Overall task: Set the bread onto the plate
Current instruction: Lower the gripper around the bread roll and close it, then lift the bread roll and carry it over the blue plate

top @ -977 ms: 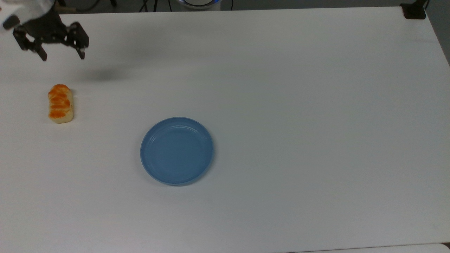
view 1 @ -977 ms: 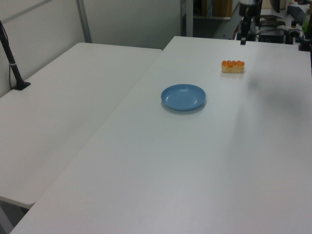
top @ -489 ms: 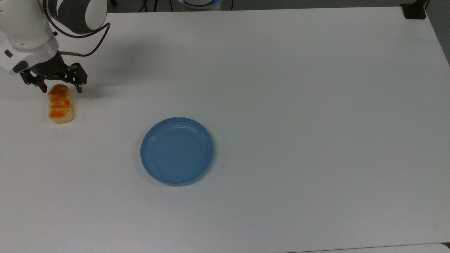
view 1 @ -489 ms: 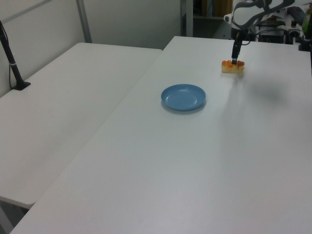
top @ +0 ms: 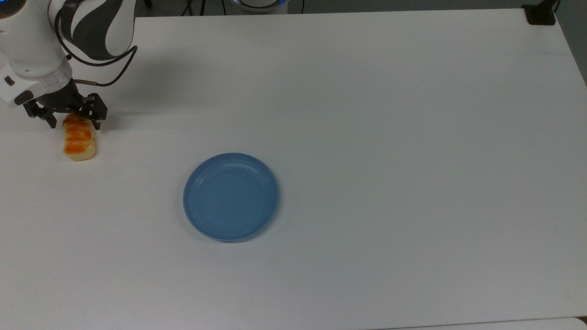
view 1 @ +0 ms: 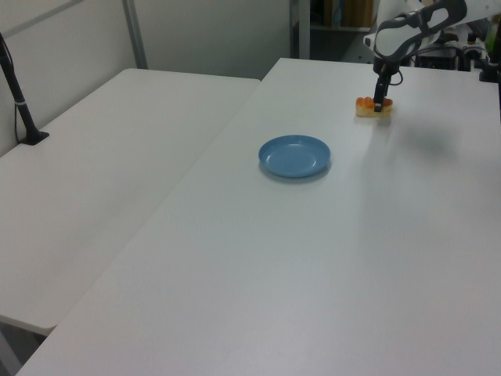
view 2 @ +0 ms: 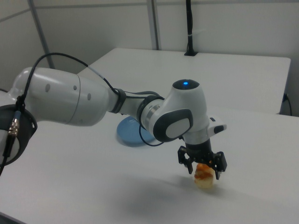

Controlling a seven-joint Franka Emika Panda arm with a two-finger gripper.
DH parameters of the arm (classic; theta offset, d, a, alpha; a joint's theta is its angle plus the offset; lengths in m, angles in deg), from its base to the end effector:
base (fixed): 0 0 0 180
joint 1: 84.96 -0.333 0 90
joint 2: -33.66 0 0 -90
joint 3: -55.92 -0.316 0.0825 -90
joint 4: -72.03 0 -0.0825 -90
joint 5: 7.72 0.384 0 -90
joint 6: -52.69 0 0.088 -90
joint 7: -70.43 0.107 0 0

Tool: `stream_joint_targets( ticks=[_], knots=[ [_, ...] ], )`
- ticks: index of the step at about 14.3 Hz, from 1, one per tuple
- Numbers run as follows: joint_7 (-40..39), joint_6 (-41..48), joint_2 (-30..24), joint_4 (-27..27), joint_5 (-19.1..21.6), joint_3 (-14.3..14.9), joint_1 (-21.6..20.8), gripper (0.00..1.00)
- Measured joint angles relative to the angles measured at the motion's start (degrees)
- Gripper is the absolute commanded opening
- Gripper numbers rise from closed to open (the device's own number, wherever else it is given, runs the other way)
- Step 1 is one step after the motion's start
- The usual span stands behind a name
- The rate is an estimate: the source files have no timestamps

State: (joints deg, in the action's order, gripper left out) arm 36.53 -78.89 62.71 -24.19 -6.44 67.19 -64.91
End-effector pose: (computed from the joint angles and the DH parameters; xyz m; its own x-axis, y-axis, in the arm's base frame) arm 0.5943 -0.3427 0.3238 0.9963 0.0646 0.0559 0.0569 -0.9899 0.1299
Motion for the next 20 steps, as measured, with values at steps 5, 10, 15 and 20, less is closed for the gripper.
stream_joint_targets(
  ticks=[5, 10, 15, 20],
  knots=[
    [3.43, -0.48, 0.68, 0.23, 0.09, -0.21, -0.16, 0.24],
    [10.18, 6.55, -2.33, 3.17, 0.25, -0.74, -3.88, 0.25],
    [32.30, 16.29, -5.80, 9.15, 0.88, -1.72, -15.68, 0.25],
    [49.57, 14.39, -0.46, 11.79, 0.86, -2.39, -24.69, 0.25]
  ],
)
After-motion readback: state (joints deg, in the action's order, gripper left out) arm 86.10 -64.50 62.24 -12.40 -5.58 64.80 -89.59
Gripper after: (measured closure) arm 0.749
